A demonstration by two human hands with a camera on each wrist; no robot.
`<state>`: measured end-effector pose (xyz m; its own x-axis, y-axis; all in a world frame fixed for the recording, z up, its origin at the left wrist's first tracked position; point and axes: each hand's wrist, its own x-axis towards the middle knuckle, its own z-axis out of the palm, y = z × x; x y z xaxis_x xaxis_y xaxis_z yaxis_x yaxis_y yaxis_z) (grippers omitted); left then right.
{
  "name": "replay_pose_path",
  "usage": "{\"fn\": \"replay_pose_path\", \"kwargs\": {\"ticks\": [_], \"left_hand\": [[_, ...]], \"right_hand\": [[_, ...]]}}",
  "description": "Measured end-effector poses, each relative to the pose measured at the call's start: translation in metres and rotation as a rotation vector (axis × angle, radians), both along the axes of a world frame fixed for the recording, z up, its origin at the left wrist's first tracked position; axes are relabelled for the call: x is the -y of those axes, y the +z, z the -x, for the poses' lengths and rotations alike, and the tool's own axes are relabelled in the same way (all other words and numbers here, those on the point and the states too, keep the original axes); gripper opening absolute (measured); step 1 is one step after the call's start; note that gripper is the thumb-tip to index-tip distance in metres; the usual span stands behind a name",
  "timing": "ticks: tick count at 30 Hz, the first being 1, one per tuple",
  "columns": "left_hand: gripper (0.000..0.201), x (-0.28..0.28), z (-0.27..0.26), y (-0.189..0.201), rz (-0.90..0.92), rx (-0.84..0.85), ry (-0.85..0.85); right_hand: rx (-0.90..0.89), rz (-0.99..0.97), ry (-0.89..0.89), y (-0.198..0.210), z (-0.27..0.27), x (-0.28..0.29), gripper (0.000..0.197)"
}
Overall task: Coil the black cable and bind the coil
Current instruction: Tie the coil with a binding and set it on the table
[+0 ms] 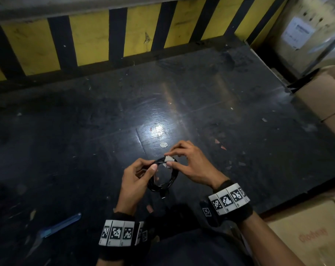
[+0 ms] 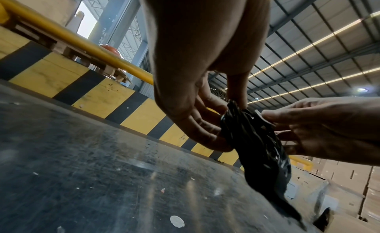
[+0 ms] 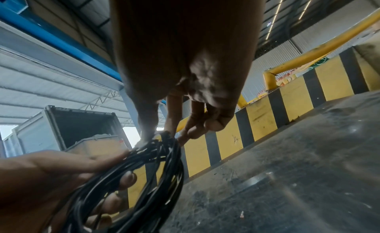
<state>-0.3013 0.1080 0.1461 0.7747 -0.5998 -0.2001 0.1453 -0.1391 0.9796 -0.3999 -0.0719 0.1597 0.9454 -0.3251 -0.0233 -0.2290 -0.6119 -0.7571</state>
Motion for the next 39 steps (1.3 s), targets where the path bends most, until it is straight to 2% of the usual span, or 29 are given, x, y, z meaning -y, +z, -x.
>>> {"fn": "replay_pose_path", "kwargs": {"ticks": [2, 6, 11, 17, 21, 25, 28, 30, 39], "left_hand": [[0.011, 0.002, 0.001, 0.002, 0.016, -0.019, -0.008], [0.012, 0.004, 0.002, 0.008, 0.028, -0.037, -0.075], [0.009, 0.006, 0.000, 0.013, 0.014, -0.029, -0.099], [0.012, 0.005, 0.002, 0.017, 0.019, -0.072, -0.123], [0.012, 0.006, 0.005, 0.019, 0.016, -0.081, -0.098], [0.015, 0.006, 0.008, 0.023, 0.010, -0.113, -0.084], [0.015, 0.006, 0.010, 0.025, -0.010, -0.136, -0.070], [0.014, 0.006, 0.011, 0.027, -0.019, -0.147, -0.065], [0.018, 0.006, 0.015, 0.037, 0.005, -0.276, -0.072]], "right_hand": [[0.018, -0.028, -0.030, 0.002, -0.001, 0.001, 0.024], [0.053, -0.226, -0.110, 0.008, -0.003, 0.004, 0.025], [0.019, -0.288, -0.070, 0.005, -0.005, 0.011, 0.020], [-0.032, -0.478, -0.005, 0.006, 0.000, 0.020, 0.027], [-0.056, -0.552, -0.028, 0.016, 0.005, 0.017, 0.033], [-0.074, -0.573, 0.030, 0.031, 0.015, 0.016, 0.031], [-0.088, -0.569, 0.104, 0.031, 0.022, 0.017, 0.056], [-0.057, -0.529, 0.108, 0.029, 0.023, 0.016, 0.061], [0.087, -0.258, -0.004, 0.025, 0.020, 0.009, 0.022]]}}
